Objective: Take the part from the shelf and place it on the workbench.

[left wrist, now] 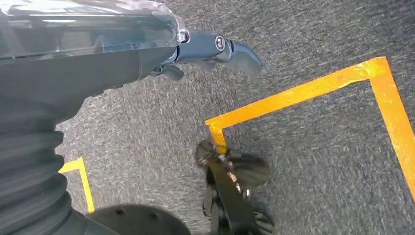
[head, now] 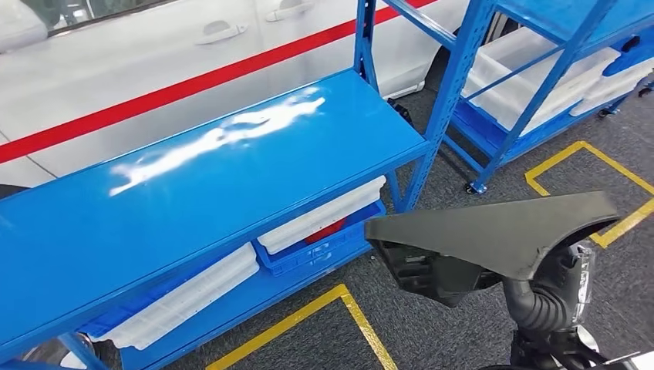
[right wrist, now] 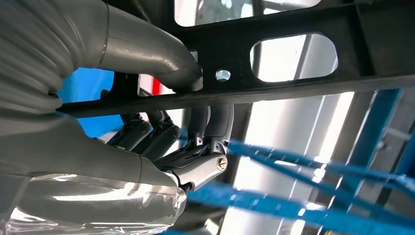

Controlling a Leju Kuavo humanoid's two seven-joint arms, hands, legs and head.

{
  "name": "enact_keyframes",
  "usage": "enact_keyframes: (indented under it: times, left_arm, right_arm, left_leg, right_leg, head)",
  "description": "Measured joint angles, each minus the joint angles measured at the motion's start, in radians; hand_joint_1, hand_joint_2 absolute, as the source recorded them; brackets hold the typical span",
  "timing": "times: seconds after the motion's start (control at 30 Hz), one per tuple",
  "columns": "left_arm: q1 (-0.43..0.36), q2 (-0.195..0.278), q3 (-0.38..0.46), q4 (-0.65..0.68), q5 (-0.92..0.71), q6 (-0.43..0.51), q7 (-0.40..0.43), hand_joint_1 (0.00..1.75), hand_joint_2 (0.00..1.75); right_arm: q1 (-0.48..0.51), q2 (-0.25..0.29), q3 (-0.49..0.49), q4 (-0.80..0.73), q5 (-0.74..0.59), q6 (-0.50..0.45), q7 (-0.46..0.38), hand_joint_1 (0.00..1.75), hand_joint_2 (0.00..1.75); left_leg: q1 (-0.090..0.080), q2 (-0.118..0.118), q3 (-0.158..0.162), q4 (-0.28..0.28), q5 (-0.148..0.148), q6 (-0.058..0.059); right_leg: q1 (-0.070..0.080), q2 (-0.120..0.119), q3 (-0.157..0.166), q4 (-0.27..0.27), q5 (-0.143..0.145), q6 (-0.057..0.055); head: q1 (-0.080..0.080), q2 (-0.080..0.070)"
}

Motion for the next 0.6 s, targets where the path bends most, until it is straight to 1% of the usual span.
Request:
enact_keyframes:
  times: [0.03, 0.07, 0.1, 0.13, 0.17, 0.2, 0.23, 0.27, 0.3, 0.33, 0.37, 0.4, 0.43, 0.47, 0.5, 0.53, 0.57, 0.6]
  left_arm:
    - [0.002, 0.000, 0.006, 0.000, 0.010, 0.008, 0.002, 0.00, 1.75]
    - [0.003, 0.000, 0.011, 0.000, 0.019, 0.017, 0.003, 0.00, 1.75]
    - [0.004, 0.000, 0.017, 0.000, 0.026, 0.025, 0.004, 0.00, 1.75]
    - [0.005, 0.000, 0.022, 0.000, 0.032, 0.032, 0.005, 0.00, 1.75]
    - [0.005, 0.000, 0.026, 0.001, 0.036, 0.039, 0.005, 0.00, 1.75]
    - [0.005, -0.001, 0.031, 0.001, 0.039, 0.046, 0.006, 0.00, 1.75]
    - [0.005, -0.002, 0.035, 0.001, 0.042, 0.053, 0.006, 0.00, 1.75]
    - [0.004, -0.004, 0.038, 0.001, 0.045, 0.060, 0.007, 0.00, 1.75]
    - [0.003, -0.006, 0.041, 0.002, 0.046, 0.068, 0.007, 0.00, 1.75]
    - [0.001, -0.010, 0.042, 0.002, 0.047, 0.075, 0.008, 0.00, 1.75]
    - [0.000, -0.013, 0.044, 0.002, 0.048, 0.083, 0.008, 0.00, 1.75]
    - [-0.001, -0.016, 0.045, 0.002, 0.048, 0.091, 0.010, 0.00, 1.75]
    - [-0.001, -0.018, 0.046, 0.003, 0.049, 0.099, 0.012, 0.00, 1.75]
    - [0.000, -0.020, 0.047, 0.003, 0.051, 0.111, 0.015, 0.00, 1.75]
    - [0.001, -0.022, 0.047, 0.003, 0.053, 0.122, 0.019, 0.00, 1.75]
    - [0.002, -0.025, 0.048, 0.003, 0.055, 0.137, 0.025, 0.00, 1.75]
    - [0.002, -0.029, 0.049, 0.003, 0.057, 0.152, 0.031, 0.00, 1.75]
    - [0.001, -0.034, 0.050, 0.003, 0.059, 0.168, 0.036, 0.00, 1.75]
  right_arm:
    - [0.018, 0.003, -0.008, 0.000, -0.001, 0.007, -0.004, 1.75, 1.75]
    - [0.036, 0.006, -0.016, 0.000, -0.003, 0.015, -0.009, 1.75, 1.75]
    - [0.053, 0.010, -0.023, 0.001, -0.003, 0.022, -0.015, 1.75, 1.75]
    - [0.067, 0.013, -0.029, 0.001, -0.004, 0.028, -0.020, 1.75, 1.75]
    - [0.079, 0.016, -0.034, 0.002, -0.005, 0.033, -0.025, 1.75, 1.75]
    - [0.089, 0.019, -0.039, 0.003, -0.007, 0.037, -0.030, 1.75, 1.75]
    - [0.099, 0.021, -0.043, 0.005, -0.012, 0.043, -0.035, 1.75, 1.75]
    - [0.109, 0.024, -0.047, 0.007, -0.018, 0.048, -0.040, 1.75, 1.75]
    - [0.119, 0.026, -0.051, 0.009, -0.025, 0.053, -0.045, 1.75, 1.75]
    - [0.129, 0.029, -0.054, 0.010, -0.032, 0.058, -0.048, 1.75, 1.75]
    - [0.137, 0.031, -0.059, 0.011, -0.039, 0.063, -0.052, 1.75, 1.75]
    - [0.142, 0.033, -0.063, 0.013, -0.045, 0.067, -0.054, 1.75, 1.75]
    - [0.144, 0.034, -0.066, 0.016, -0.051, 0.072, -0.055, 1.75, 1.75]
    - [0.145, 0.034, -0.067, 0.021, -0.056, 0.076, -0.056, 1.75, 1.75]
    - [0.146, 0.035, -0.068, 0.027, -0.060, 0.079, -0.057, 1.75, 1.75]
    - [0.147, 0.035, -0.068, 0.034, -0.063, 0.082, -0.057, 1.75, 1.75]
    - [0.148, 0.036, -0.068, 0.041, -0.065, 0.085, -0.058, 1.75, 1.75]
    - [0.149, 0.037, -0.068, 0.048, -0.066, 0.088, -0.059, 1.75, 1.75]
  left_leg:
    - [0.000, -0.003, -0.022, 0.043, -0.008, 0.001]
    - [0.000, -0.004, -0.028, 0.049, 0.005, 0.003]
    - [0.000, -0.008, -0.016, 0.014, 0.037, 0.006]
    - [0.000, -0.021, 0.010, -0.051, 0.078, 0.011]
    - [0.000, -0.047, 0.038, -0.120, 0.110, 0.016]
    - [0.001, -0.070, 0.060, -0.175, 0.130, 0.019]
    - [0.000, -0.087, 0.072, -0.207, 0.138, 0.021]
    - [-0.002, -0.094, 0.076, -0.218, 0.136, 0.023]
    - [-0.004, -0.084, 0.079, -0.223, 0.138, 0.025]
    - [-0.003, -0.071, 0.082, -0.228, 0.142, 0.031]
    - [-0.002, -0.058, 0.086, -0.235, 0.147, 0.038]
    - [0.000, -0.045, 0.089, -0.243, 0.153, 0.045]
    - [0.001, -0.031, 0.090, -0.248, 0.156, 0.049]
    - [-0.001, -0.016, 0.090, -0.250, 0.157, 0.052]
    - [-0.003, -0.001, 0.089, -0.250, 0.156, 0.054]
    - [-0.004, 0.014, 0.089, -0.249, 0.156, 0.054]
    - [-0.005, 0.029, 0.089, -0.249, 0.154, 0.053]
    - [-0.006, 0.042, 0.091, -0.249, 0.153, 0.052]
  right_leg:
    - [0.002, 0.014, 0.000, 0.001, 0.000, -0.001]
    - [0.004, 0.030, 0.000, 0.002, 0.000, -0.001]
    - [0.005, 0.046, 0.001, 0.004, 0.000, -0.001]
    - [0.005, 0.061, 0.001, 0.006, -0.001, 0.000]
    - [0.005, 0.075, 0.001, 0.009, -0.002, 0.002]
    - [0.005, 0.087, -0.001, 0.011, -0.002, 0.006]
    - [0.004, 0.099, -0.004, 0.013, -0.001, 0.011]
    - [0.002, 0.111, -0.007, 0.013, 0.001, 0.019]
    - [0.000, 0.124, -0.010, 0.011, 0.005, 0.028]
    - [-0.002, 0.128, -0.011, 0.009, 0.006, 0.034]
    - [-0.001, 0.115, -0.015, 0.016, 0.002, 0.040]
    - [0.001, 0.089, -0.027, 0.037, -0.014, 0.043]
    - [0.002, 0.056, -0.046, 0.078, -0.040, 0.046]
    - [0.003, 0.026, -0.076, 0.141, -0.074, 0.049]
    - [0.002, 0.010, -0.109, 0.210, -0.107, 0.053]
    - [-0.001, 0.002, -0.134, 0.264, -0.126, 0.056]
    - [-0.003, -0.002, -0.143, 0.288, -0.127, 0.059]
    - [-0.004, -0.007, -0.128, 0.266, -0.108, 0.060]
  head:
    - [0.000, 0.000]
    - [0.000, 0.000]
    - [0.000, 0.000]
    - [0.000, 0.000]
    - [0.000, 0.000]
    - [0.000, 0.000]
    - [0.000, 0.000]
    - [0.000, 0.000]
    - [0.000, 0.000]
    - [0.000, 0.000]
    - [0.000, 0.000]
    - [0.000, 0.000]
    - [0.000, 0.000]
    - [0.000, 0.000]
    - [0.000, 0.000]
    - [0.000, 0.000]
    - [0.000, 0.000]
    - [0.000, 0.000]
